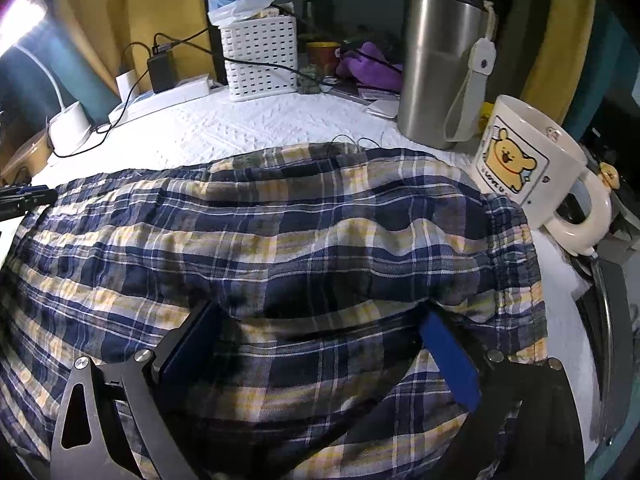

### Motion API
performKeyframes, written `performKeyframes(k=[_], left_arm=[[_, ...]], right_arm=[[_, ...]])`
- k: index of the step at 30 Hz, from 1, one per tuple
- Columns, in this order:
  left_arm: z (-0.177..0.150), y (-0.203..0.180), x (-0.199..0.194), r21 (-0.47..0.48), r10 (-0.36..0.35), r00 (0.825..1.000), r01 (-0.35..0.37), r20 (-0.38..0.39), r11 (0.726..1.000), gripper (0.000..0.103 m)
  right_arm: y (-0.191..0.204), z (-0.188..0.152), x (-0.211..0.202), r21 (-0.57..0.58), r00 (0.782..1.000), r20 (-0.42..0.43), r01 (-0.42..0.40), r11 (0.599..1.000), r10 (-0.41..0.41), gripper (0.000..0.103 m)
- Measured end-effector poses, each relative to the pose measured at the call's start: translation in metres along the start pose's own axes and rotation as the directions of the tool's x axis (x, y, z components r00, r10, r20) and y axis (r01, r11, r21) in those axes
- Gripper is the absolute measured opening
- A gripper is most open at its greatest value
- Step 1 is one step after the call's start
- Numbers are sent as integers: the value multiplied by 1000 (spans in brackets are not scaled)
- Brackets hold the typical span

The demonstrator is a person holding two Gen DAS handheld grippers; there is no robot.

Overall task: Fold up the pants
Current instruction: 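Close the right gripper on the pants waistband and lift it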

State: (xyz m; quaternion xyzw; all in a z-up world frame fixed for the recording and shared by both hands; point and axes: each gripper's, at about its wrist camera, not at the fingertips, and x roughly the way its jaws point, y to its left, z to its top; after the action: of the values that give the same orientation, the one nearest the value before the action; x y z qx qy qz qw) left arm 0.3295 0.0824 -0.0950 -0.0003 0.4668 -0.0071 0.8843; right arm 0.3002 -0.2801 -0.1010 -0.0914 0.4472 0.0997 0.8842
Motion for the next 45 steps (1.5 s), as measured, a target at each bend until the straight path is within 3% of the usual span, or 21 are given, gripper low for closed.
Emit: performKeyframes(k=[9,18,21,24,30,36,45], left_arm=[[-16,6,-44,-37,-51,998,53,49,998,38],[-63,-23,-63,-17,-138,990,139,9,990,38],[-78,-24,-50,-28,-138,989,136,-48,990,38],[-82,-25,-54,-5,-96,995,96,-28,995,38],[-80,-12,-70,-61,-39,999,39,-2,997,38],[-87,-22,-95,-57,-46,998,49,48,997,38],[-92,-29,-103,-103,-40,998,45,50,994,38]], right_arm=[[-10,-7,-42,49,998,63,23,999,-26,100],[-27,-32,-72,76,994,81,64,995,-70,100],[-31,-42,-76,84,994,74,69,994,-75,100],[-35,-55,-82,100,994,70,71,992,-78,100],[-47,-77,-94,144,994,71,70,987,-81,100],[-61,-93,-96,203,997,70,17,979,-32,101],[-59,-91,-76,212,995,50,-98,972,89,103]])
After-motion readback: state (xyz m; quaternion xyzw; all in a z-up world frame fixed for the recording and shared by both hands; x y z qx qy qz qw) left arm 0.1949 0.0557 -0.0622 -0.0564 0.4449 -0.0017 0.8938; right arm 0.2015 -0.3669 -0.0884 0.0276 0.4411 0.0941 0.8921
